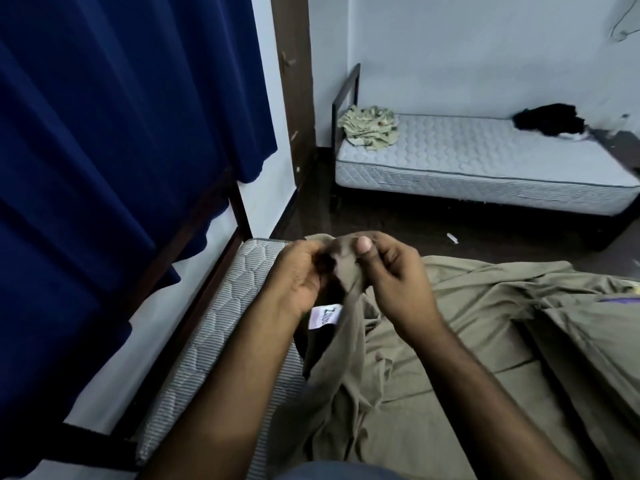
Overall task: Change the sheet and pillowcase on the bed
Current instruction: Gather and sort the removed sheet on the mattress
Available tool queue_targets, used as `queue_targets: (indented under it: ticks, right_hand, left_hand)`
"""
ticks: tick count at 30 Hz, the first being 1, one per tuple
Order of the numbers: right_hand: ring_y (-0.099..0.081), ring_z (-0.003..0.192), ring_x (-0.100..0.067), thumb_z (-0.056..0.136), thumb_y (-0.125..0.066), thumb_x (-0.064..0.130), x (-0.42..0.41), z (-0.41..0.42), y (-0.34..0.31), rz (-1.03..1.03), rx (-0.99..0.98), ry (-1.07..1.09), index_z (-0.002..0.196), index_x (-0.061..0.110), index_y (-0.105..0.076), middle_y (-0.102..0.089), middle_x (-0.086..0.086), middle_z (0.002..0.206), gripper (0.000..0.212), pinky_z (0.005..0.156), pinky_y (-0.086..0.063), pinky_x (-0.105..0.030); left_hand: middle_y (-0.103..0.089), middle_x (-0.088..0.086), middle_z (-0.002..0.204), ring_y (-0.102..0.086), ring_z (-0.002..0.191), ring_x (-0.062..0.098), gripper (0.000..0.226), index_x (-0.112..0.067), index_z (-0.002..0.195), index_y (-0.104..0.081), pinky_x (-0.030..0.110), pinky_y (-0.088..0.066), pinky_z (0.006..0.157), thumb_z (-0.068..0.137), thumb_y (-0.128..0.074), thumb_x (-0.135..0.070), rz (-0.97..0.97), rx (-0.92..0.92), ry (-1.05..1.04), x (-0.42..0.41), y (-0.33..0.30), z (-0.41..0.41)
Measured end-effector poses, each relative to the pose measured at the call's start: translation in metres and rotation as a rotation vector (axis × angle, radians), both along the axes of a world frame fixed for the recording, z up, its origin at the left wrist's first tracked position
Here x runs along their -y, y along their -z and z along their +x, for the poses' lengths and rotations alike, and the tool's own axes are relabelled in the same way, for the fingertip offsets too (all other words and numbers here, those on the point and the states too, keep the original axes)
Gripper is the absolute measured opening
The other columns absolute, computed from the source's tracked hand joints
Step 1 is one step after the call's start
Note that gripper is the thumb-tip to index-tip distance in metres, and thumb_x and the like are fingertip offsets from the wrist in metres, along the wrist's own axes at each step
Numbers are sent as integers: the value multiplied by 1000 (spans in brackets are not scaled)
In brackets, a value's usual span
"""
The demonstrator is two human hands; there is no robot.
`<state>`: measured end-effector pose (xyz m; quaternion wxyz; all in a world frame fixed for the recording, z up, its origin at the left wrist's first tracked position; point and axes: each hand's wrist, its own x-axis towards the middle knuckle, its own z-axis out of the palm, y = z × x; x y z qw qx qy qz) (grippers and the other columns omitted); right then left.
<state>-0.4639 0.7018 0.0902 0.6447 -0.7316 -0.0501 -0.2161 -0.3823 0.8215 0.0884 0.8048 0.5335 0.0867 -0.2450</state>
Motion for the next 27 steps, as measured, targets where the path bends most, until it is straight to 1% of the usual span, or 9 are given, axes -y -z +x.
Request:
queue_targets:
  ticks: [4, 6, 9, 12, 14, 16, 20, 23, 27]
  right_hand:
    - [-71, 95, -18, 106, -48, 13, -14, 5, -1, 96, -22, -44, 114, 6, -68, -75, -9, 101, 23, 83, -55, -32]
    - [-70, 86, -11, 105, -50, 19, -22, 1, -5, -267, 11, -71, 111, 10, -69, -74, -3, 92, 21, 76, -53, -31]
    - [-70, 95, -7, 104, -53, 24, -28, -13, -16, -799, -68, -540, 126, 17, -66, -76, 0, 104, 27, 84, -54, -28]
    - [-73, 95, -21, 101, -51, 19, -15, -16, -43, -372, -102, -734, 118, -6, -66, -75, -15, 105, 34, 86, -56, -30]
    - [-70, 89, -18, 99, -53, 17, -1, 1, -51, -189, 34, -437, 112, -5, -67, -74, -16, 99, 29, 82, -54, -26]
    - [-65, 105, -13, 97, -62, 24, 10, 22, -46, -315, 75, -205, 127, 5, -60, -69, -10, 112, 36, 91, -52, -28]
    - [-62, 106, -16, 91, -60, 52, 12, 41, -22, -147, -202, -603, 134, -2, -50, -65, -9, 114, 70, 92, -51, -29]
    - [-49, 61, -13, 91, -60, 48, 3, 43, -10, -78, -257, -736, 114, 1, -59, -53, -10, 75, 53, 53, -41, -23]
    - [-47, 66, -14, 94, -54, 42, -12, 47, 3, -121, -231, -759, 97, 0, -62, -56, -1, 73, 43, 61, -38, -26]
  left_hand:
    - [-64, 12, 78, -64, 69, 22, 21, 0, 89, -65, 27, -57, 66, 69, -59, -3, -91, -142, 48, -14, 4, 11]
    - [-63, 11, 76, -63, 65, 21, 10, -5, 81, -63, 27, -56, 65, 84, -53, -4, -51, -184, 95, -21, 7, 19]
    - [-63, 10, 72, -62, 61, 19, 26, -10, 80, -63, 26, -55, 57, 99, -56, -26, 24, -223, 153, -24, 7, 29]
    - [-63, 11, 67, -63, 59, 15, 28, -6, 80, -61, 23, -56, 59, 98, -56, -26, -123, -215, 308, -26, -5, 16]
    - [-68, 14, 70, -68, 65, 15, 33, 3, 80, -69, 22, -57, 67, 101, -53, -16, -237, -88, 397, -33, -9, 6]
    - [-73, 13, 88, -70, 81, 17, 16, -2, 93, -75, 26, -56, 81, 92, -63, -13, -228, 103, 555, -41, -16, -3]
    - [-70, 6, 79, -65, 70, 12, 18, -8, 85, -75, 21, -52, 67, 95, -63, -16, 6, 332, 690, -68, -35, -2]
    - [-71, 9, 78, -67, 68, 14, 20, -7, 85, -75, 24, -55, 66, 94, -62, -20, -1, 409, 582, -89, -45, 0]
    - [-58, -1, 63, -56, 56, 7, 28, -13, 77, -59, 20, -49, 56, 102, -55, -24, -23, 426, 109, -95, -42, 8]
